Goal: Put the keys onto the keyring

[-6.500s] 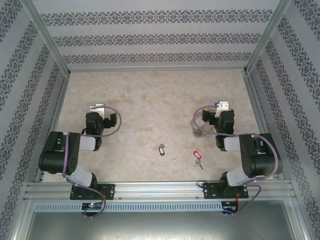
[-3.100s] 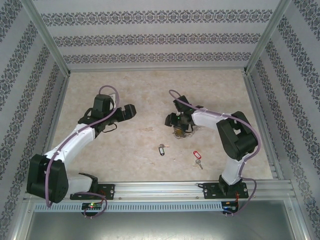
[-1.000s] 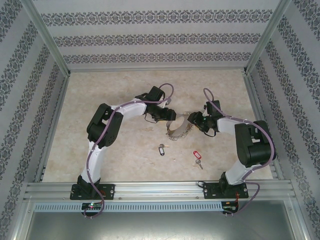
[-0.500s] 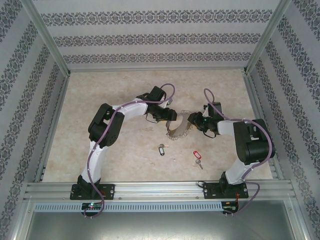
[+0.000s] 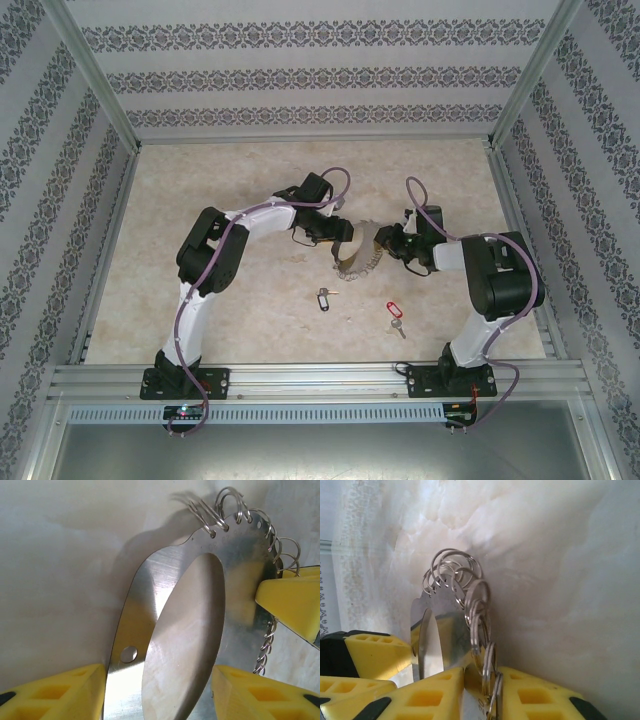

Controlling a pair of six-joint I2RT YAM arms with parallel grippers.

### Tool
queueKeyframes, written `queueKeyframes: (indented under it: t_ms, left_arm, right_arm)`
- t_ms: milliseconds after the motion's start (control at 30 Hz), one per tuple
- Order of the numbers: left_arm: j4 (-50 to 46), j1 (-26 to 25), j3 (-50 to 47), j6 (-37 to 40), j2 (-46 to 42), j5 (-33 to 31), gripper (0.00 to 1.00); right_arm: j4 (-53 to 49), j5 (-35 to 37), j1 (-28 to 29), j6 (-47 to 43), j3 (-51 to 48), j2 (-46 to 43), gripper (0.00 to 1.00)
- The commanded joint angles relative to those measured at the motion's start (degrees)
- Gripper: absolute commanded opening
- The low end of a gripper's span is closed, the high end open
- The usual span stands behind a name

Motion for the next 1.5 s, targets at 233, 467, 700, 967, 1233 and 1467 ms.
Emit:
queueKeyframes:
  t_ms: [233, 467, 700, 967, 1233, 1467]
  left_arm:
    - [3.6, -0.7, -6.6, -2.2, -8.5, -8.5, 0.62]
    - [7.0, 1.9, -14.5, -4.4, -18.4, -11.2, 0.72]
    - [12.0, 8.0, -18.9, -7.0, -23.5, 5.1, 0.83]
    - [25.3, 9.8, -19.6, -14.6, -24.4, 23.3, 0.77]
    - [30.8, 9.6, -18.8, -18.0, -24.1, 28.2, 0.6]
    - [35.0, 8.7, -18.2, -20.2, -24.3, 31.4, 0.44]
  right_arm:
    - [-0.8, -4.1, -0.3, -1.3, -2.0, -4.4, 0.07]
    - [-2.1, -5.9, -0.4, 0.9, -3.3, -12.2, 0.04]
    - [-2.5, -11.2, -0.3, 4.8, -1.8, -20.8, 0.05]
    - [-3.1, -13.6, -0.3, 7.8, 0.6, -26.6, 0.06]
    - [-2.9, -15.5, -0.1, 10.7, 1.6, -29.4, 0.06]
    - [-3.1, -15.9, 0.2, 11.5, 3.0, -30.4, 0.07]
